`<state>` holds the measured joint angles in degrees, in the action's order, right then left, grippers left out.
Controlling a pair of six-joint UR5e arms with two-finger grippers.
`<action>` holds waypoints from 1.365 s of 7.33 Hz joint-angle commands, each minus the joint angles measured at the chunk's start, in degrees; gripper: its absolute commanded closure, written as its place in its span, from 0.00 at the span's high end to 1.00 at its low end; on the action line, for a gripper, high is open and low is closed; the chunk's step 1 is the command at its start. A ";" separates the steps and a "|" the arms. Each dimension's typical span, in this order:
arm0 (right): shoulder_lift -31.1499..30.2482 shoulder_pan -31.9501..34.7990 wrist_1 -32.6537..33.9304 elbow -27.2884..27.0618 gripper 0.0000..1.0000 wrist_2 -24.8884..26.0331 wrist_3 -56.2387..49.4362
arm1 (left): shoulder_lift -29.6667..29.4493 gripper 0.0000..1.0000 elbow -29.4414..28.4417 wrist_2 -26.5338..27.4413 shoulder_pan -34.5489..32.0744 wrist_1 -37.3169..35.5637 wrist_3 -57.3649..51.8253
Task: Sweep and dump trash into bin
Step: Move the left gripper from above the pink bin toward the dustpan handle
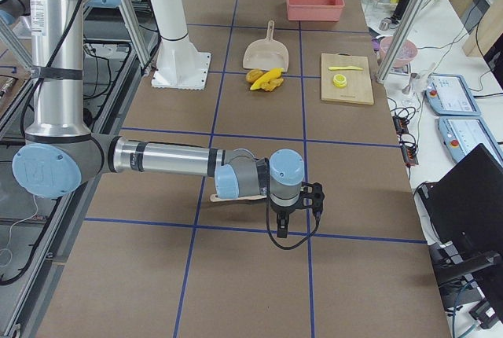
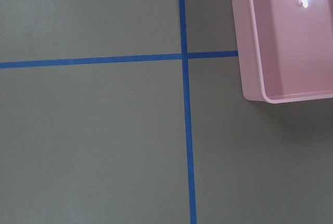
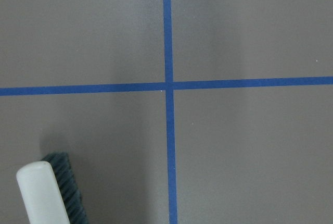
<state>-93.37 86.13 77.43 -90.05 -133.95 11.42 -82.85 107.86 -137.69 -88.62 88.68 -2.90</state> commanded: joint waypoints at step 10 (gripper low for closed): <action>2.49 -4.12 3.69 -3.81 1.00 -1.42 7.56 | -24.90 0.98 3.58 0.58 27.86 2.29 5.10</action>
<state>-90.87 83.17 80.84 -93.33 -136.41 19.27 -106.15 110.61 -137.08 -63.27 90.84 2.20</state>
